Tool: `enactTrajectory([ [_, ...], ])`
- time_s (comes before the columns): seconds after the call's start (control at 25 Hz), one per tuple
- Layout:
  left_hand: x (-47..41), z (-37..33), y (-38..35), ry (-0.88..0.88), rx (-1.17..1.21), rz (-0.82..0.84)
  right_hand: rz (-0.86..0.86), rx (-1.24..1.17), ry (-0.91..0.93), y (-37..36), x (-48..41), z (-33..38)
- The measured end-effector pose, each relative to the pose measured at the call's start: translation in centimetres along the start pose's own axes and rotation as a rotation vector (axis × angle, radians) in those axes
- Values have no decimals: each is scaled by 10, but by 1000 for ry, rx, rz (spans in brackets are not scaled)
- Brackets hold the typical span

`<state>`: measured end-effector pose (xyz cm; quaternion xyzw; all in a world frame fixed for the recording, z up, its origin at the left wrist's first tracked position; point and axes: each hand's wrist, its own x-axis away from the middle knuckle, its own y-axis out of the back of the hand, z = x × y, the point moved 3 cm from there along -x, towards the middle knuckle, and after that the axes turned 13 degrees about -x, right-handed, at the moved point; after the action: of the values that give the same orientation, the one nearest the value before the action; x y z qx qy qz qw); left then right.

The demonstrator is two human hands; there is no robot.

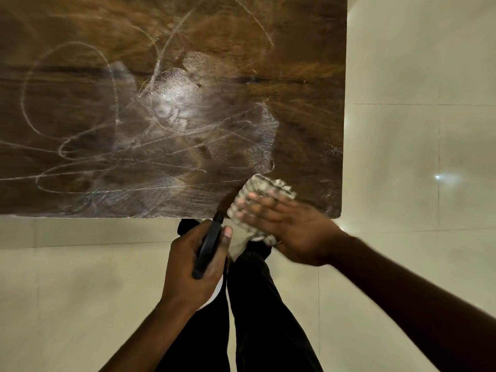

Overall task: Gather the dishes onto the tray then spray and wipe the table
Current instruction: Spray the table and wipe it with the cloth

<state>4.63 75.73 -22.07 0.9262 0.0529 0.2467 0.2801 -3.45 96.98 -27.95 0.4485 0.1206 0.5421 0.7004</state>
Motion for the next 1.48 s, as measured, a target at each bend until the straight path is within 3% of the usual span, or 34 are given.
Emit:
enactTrajectory([
  [0.08, -4, 1, 7, 3, 3, -4, -130, -13, -130, 22, 17, -30],
  [0.24, -11, 4, 18, 14, 3, -14, -602, -248, -664, 27, -3, -22],
  [0.32, -14, 6, 22, 14, 6, -11, -640, -303, -751, 13, -38, 12],
  [0.36, -16, 5, 24, 15, 10, -14, -561, -289, -673, 4, -52, 30],
  [0.48, -25, 6, 33, 47, 66, -11, -134, -81, -153, -11, -56, 49],
  [0.56, -29, 5, 39, 46, 99, 32, -13, 31, -30, 0, -36, 22],
  [0.64, -32, 5, 44, 52, 88, 64, -164, 0, -223, 16, -21, -7],
  [0.76, -39, 3, 50, 62, 90, 92, -627, -205, -684, 32, -23, -22],
  [0.84, -44, 1, 52, 26, 59, 96, -820, -302, -880, 30, -56, -6],
  [0.92, -50, 2, 53, 19, 36, 84, -733, -300, -811, 20, -92, 23],
  [1.08, -59, 1, 62, 2, 100, 139, -192, -46, -119, 3, -105, 56],
  [1.16, -60, 1, 68, -24, 118, 167, -42, 58, 5, 19, -86, 25],
  [1.24, -62, 3, 73, -30, 109, 180, -190, -8, -221, 44, -68, -17],
  [1.4, -66, 4, 80, -31, 112, 211, -739, -218, -832, 73, -80, -54],
  [1.48, -71, -3, 84, -6, 163, 192, -779, -254, -892, 71, -126, -27],
])
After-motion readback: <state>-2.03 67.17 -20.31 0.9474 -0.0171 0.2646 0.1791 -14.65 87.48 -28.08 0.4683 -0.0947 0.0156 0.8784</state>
